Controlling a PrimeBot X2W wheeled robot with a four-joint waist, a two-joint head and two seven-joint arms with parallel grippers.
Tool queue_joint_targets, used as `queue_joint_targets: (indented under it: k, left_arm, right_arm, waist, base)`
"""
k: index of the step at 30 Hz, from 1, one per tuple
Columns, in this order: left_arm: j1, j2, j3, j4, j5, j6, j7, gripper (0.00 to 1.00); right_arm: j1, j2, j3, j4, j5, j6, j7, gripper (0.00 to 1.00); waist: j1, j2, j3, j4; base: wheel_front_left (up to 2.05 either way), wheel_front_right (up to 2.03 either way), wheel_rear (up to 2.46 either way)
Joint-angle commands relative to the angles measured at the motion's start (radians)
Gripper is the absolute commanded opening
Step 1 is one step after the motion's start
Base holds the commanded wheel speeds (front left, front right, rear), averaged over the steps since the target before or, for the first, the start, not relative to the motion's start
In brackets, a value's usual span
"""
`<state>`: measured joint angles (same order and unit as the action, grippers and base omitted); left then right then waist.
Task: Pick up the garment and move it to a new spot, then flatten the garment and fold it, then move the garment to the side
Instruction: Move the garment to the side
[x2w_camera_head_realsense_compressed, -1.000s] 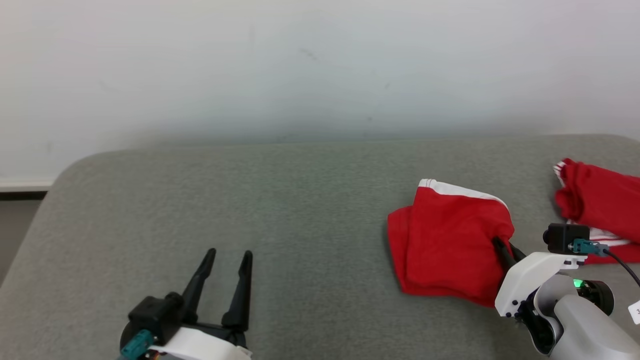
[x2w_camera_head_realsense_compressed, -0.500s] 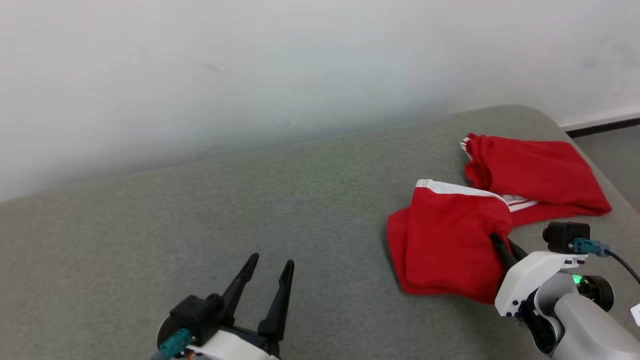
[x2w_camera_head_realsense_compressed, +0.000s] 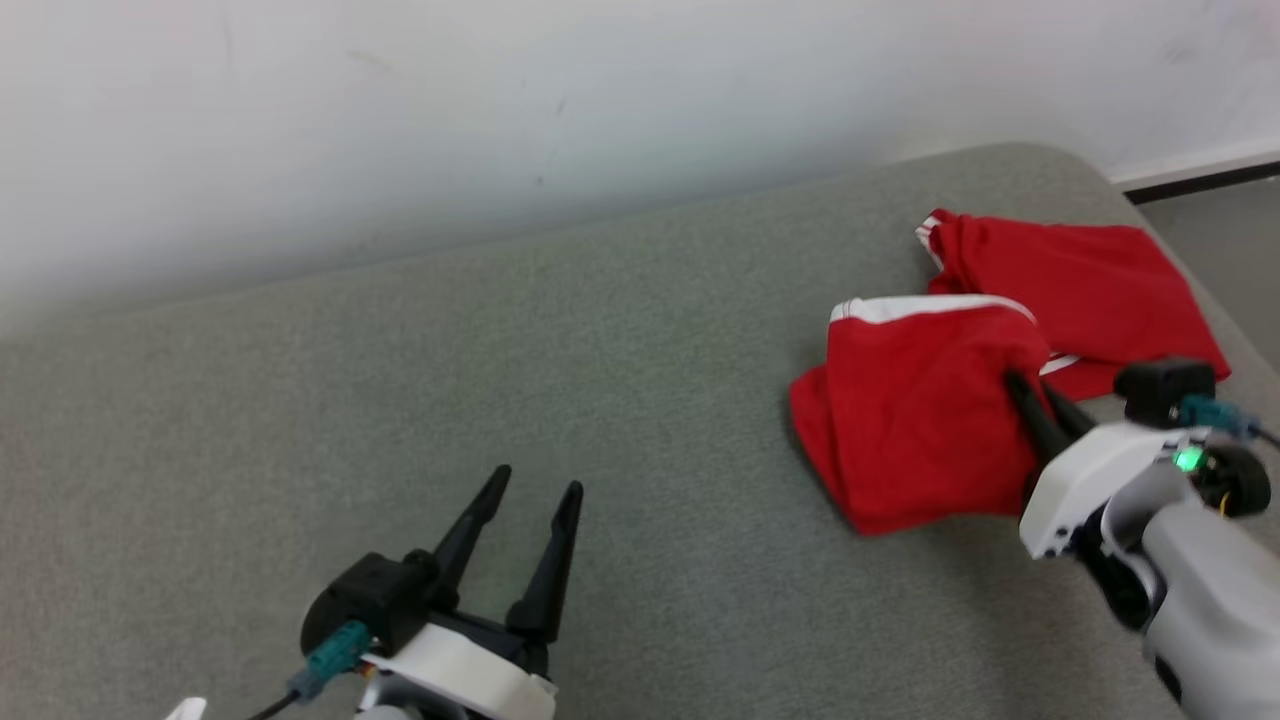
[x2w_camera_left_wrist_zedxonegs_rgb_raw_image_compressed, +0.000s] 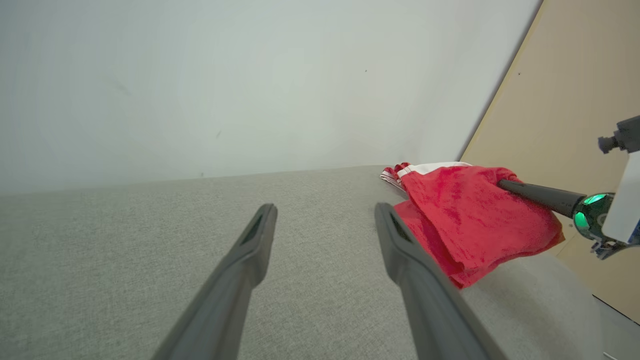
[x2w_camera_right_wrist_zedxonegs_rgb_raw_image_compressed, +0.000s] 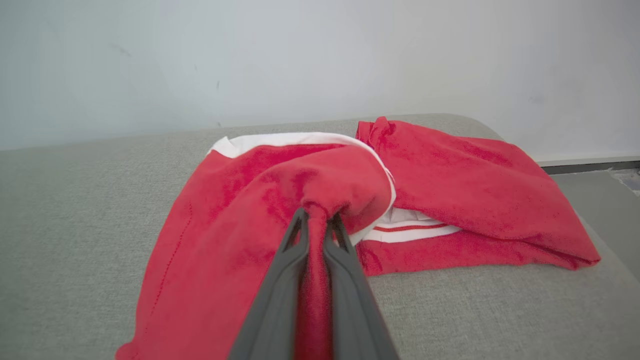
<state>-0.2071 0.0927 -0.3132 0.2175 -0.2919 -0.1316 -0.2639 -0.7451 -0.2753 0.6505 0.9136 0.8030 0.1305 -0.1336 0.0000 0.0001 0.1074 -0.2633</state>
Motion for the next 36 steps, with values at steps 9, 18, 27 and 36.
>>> queue_joint_targets:
  k: [9,18,27,36]
  left_arm:
    - [-0.064,0.051,-0.004,-0.017,-0.002,0.002,0.0,1.0]
    - [-0.096,0.075,-0.006,-0.015,-0.006,0.002,0.0,1.0]
    - [-0.122,0.093,-0.024,-0.021,-0.012,0.002,0.0,1.0]
    - [-0.147,0.108,-0.019,-0.024,-0.015,0.002,0.0,1.0]
  right_arm:
    - [-0.2,-0.15,0.062,-0.058,-0.048,0.0,0.039,0.0]
    - [-0.293,-0.324,0.106,-0.079,-0.048,0.0,0.092,0.0]
    - [-0.289,-0.472,0.178,-0.057,0.006,0.0,0.113,0.0]
    - [-0.317,-0.481,0.227,0.078,-0.007,0.0,0.104,1.0]
  waist:
    - [0.0,-0.0001,0.167,0.08]
    - [0.0,-0.0001,0.255,0.125]
    - [0.0,-0.0001,0.314,0.159]
    - [0.0,-0.0001,0.351,0.179]
  base:
    - [0.0,0.0,0.0]
    - [0.0,0.0,0.0]
    - [0.0,0.0,0.0]
    - [0.0,0.0,0.0]
